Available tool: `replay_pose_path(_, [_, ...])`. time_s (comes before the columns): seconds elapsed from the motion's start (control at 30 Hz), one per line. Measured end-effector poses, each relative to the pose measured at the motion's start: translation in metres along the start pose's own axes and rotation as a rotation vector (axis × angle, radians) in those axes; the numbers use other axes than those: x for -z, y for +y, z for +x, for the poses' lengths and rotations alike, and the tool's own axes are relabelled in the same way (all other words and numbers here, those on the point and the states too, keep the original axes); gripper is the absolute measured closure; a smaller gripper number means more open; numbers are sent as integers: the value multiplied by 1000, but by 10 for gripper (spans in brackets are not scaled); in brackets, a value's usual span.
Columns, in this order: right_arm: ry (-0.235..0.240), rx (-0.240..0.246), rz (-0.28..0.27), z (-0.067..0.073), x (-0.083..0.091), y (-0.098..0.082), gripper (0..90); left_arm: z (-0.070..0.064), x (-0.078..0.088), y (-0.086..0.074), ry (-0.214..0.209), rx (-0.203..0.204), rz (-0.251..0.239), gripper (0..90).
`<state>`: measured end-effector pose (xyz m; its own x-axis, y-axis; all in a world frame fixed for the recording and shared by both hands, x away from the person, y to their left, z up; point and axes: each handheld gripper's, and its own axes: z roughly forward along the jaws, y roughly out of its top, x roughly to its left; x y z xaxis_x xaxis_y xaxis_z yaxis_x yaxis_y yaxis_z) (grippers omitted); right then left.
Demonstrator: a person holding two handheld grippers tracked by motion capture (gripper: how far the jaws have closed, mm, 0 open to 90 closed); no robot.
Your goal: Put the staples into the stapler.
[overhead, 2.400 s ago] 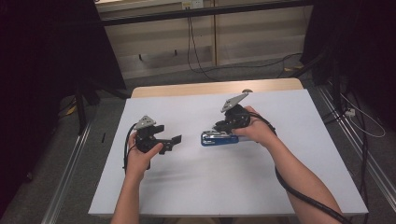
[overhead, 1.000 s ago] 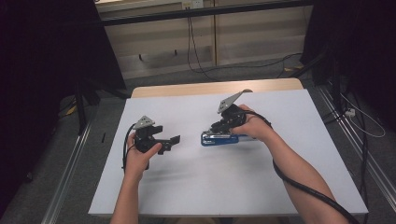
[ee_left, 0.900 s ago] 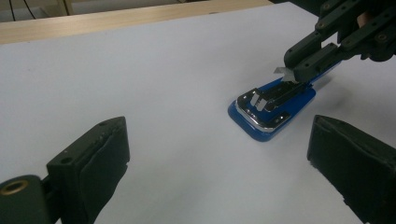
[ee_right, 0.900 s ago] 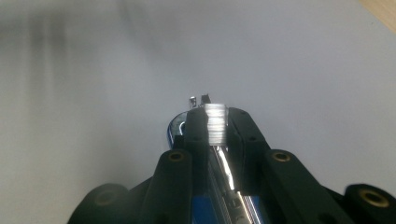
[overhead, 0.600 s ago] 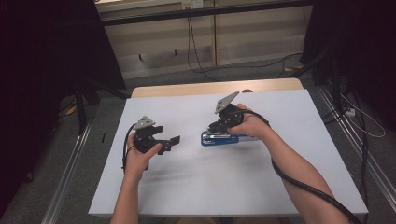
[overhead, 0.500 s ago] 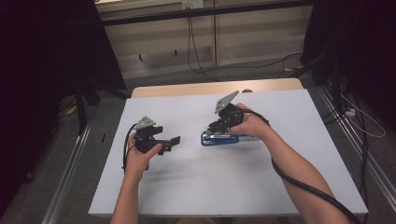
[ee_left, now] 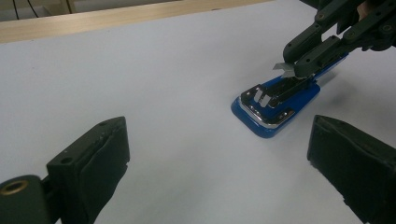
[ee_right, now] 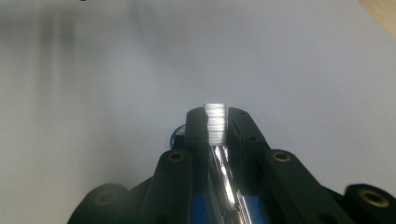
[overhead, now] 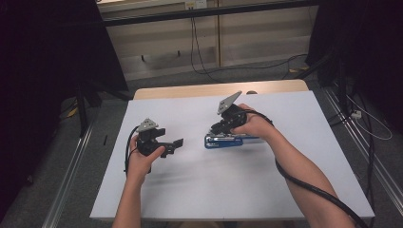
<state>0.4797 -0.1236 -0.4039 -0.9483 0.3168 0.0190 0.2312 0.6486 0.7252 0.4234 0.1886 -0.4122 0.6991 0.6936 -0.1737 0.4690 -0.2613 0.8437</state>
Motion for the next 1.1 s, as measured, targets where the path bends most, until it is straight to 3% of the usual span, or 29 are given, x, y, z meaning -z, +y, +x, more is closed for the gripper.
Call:
replay_pose_path(0.27, [12, 4, 8, -1, -5, -6, 796, 1, 0, 0, 7, 2, 1, 59])
replay_pose_path(1.1, [29, 83, 33, -5, -14, -9, 797, 0, -3, 0, 6, -4, 22, 59])
